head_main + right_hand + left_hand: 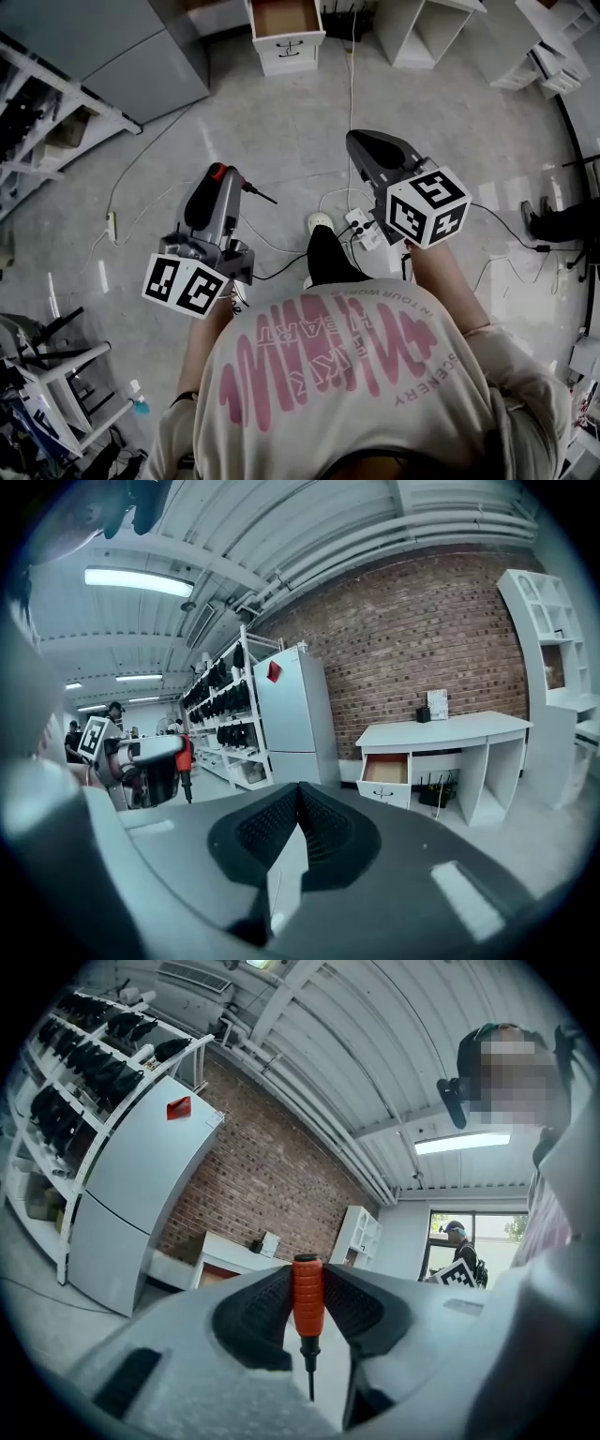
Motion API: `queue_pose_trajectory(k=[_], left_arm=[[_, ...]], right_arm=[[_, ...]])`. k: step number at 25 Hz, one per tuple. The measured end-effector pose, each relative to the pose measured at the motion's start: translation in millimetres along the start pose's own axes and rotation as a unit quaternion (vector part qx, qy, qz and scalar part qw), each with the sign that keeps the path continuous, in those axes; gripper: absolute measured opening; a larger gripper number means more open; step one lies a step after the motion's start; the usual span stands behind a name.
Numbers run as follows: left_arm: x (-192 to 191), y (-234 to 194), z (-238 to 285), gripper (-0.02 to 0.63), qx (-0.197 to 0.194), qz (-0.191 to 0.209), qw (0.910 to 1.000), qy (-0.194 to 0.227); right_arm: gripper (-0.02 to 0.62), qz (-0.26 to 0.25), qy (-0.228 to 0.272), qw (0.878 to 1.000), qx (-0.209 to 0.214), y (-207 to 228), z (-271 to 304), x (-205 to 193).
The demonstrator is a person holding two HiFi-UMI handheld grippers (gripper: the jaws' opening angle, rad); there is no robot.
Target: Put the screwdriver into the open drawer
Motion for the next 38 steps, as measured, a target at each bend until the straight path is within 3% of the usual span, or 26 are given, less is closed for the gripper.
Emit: queue_pose_trajectory(k=[18, 30, 38], left_arm=[[4.4, -77.8, 205.4, 0.101, -0.010, 0.004, 0.9999, -0.007], [-2.7, -103.5, 241.6, 0.102, -0.003, 0.001, 0.9999, -0.011], [-3.1, -147.4, 278.4, 0.102, -0.014, -0.019, 0.9997, -0.012]], right_arm=[[0.011, -0.008, -0.025, 1.000, 0.016, 139.0, 130.1, 99.9], [0.011, 0.003, -0.043, 0.999, 0.010, 169.2, 157.2, 97.9], [0.011, 0.002, -0.046, 0.999, 0.002, 181.5, 204.3, 115.6]])
Point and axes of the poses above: the fingertips, and each gripper's own axes: z forward along the fingers, y to its right, x out of its top, the point moved 3 cm from there along -z, backward along the fingers, and after that the axes turned 12 degrees about z, right-handed, at the moved point
